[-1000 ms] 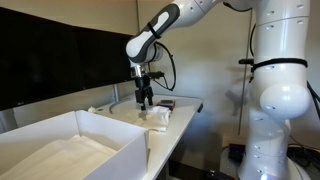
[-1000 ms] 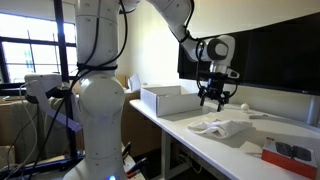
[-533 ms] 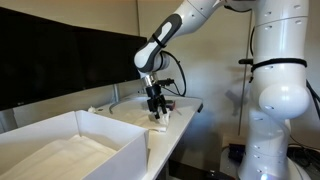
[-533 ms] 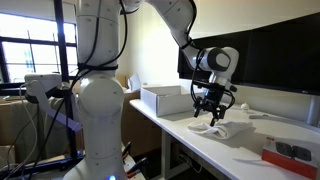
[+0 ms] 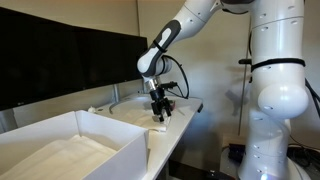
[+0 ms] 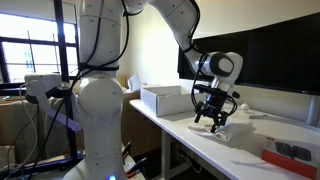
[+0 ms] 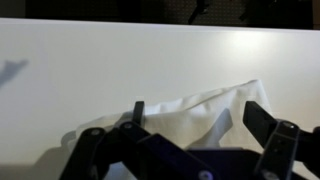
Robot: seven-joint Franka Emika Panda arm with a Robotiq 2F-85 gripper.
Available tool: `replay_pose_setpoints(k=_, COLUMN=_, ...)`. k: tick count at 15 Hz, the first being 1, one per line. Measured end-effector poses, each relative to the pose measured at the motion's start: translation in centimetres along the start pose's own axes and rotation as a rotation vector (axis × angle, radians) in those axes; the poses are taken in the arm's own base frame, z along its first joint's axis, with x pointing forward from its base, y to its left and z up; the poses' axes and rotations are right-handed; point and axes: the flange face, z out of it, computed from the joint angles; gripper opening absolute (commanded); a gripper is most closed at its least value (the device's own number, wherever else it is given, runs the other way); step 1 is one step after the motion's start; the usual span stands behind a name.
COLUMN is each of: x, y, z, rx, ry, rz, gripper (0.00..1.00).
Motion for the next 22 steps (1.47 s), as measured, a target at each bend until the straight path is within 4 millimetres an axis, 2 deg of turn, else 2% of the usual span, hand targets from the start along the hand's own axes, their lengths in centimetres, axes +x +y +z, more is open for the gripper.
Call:
replay_pose_setpoints(k=2, x=0.2, y=0.0, z=0.3, rx=-0.001, ry=-0.002, rz=-0.001, gripper=1.00)
replay_pose_setpoints(k=4, x=0.7, y=-0.6, z=-0.8, rx=-0.011, ry=0.029, rz=-0.015, gripper=1.00)
replay_pose_setpoints(k=7, x=1.7, y=-2.1, z=-4.5, rx=-0.036, ry=0.123, rz=-0.046, gripper=1.00)
replay_pose_setpoints(k=10, x=2.2, y=-2.4, z=-8.4, rx=-0.075, ry=0.215, rz=-0.063, gripper=1.00)
replay_pose_setpoints(k=12, x=2.4, y=-1.9, z=-9.3, rx=-0.101, ry=0.240, rz=-0.066, gripper=1.00)
replay_pose_setpoints(k=16, x=2.8, y=-1.2, z=-8.4, rx=-0.111, ry=0.223, rz=-0.061, gripper=1.00)
replay_pose_setpoints(k=22, x=4.3, y=-2.1, z=-4.4, rx=-0.107, ry=0.145, rz=-0.076, gripper=1.00)
